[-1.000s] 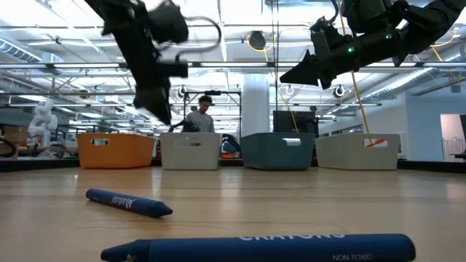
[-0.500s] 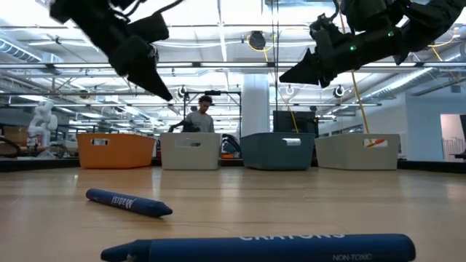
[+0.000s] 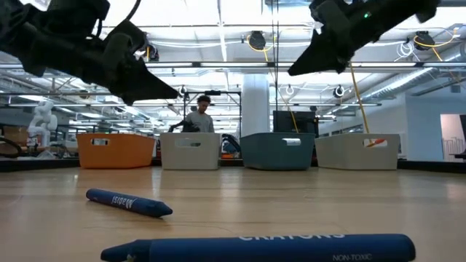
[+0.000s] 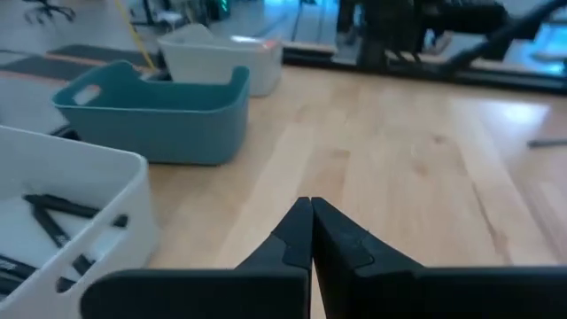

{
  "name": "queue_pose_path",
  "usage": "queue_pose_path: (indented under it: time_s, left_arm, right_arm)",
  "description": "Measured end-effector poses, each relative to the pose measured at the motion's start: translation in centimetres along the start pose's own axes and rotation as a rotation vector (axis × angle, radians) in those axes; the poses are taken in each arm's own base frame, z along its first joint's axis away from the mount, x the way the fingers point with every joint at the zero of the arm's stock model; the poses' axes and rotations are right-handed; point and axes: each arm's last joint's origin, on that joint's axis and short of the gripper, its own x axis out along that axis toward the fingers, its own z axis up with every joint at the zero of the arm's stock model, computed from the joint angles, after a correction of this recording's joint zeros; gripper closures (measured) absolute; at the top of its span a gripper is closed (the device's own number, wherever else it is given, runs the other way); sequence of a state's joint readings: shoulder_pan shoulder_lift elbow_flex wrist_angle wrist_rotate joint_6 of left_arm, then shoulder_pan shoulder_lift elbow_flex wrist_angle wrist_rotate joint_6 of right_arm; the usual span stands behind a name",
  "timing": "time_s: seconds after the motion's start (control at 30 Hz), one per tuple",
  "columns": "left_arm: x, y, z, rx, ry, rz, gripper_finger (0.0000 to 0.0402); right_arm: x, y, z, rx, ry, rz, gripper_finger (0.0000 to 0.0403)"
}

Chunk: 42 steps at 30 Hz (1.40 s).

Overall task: Sort crayons/erasers/pens/pencils in bins
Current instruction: Put the gray crayon into the blue bin

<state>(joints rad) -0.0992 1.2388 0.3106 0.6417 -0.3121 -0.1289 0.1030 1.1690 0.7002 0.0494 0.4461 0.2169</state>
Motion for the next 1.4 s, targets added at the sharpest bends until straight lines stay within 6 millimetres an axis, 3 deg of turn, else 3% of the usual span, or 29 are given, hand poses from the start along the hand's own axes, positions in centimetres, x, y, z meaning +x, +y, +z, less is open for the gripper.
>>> queue_pose_path:
  time_s: [0.23, 0.47, 0.8, 0.97, 1.23, 1.4]
  left_arm:
    - [-0.3, 1.1, -0.6, 0.007, -0.059, 0.032, 0.0389]
    - [-0.2, 1.8, -0.4, 0.019, -0.060, 0.024, 0.0393]
    - [-0.1, 2.0, -0.4, 0.034, -0.060, 0.033, 0.0393]
    - [-0.1, 2.0, -0.4, 0.034, -0.059, 0.033, 0.0388]
    - [-0.1, 2.0, -0.4, 0.034, -0.058, 0.032, 0.0387]
    - [-0.1, 1.8, -0.5, 0.036, -0.053, -0.021, 0.0388]
  right_arm:
    - [-1.7, 2.4, -0.5, 0.136, 0.153, 0.003, 0.0403]
    - [-1.6, 5.2, -1.2, 0.210, 0.413, -0.026, 0.0403]
    - [-2.4, 9.0, -3.9, 0.386, 0.685, 0.024, 0.0403]
    - [-3.8, 10.7, -5.6, 0.474, 0.822, -0.029, 0.0403]
    - [-5.2, 15.2, -4.7, 0.490, 1.017, -0.153, 0.0402]
    - [-6.3, 17.7, -6.3, 0.599, 1.101, -0.216, 0.0375]
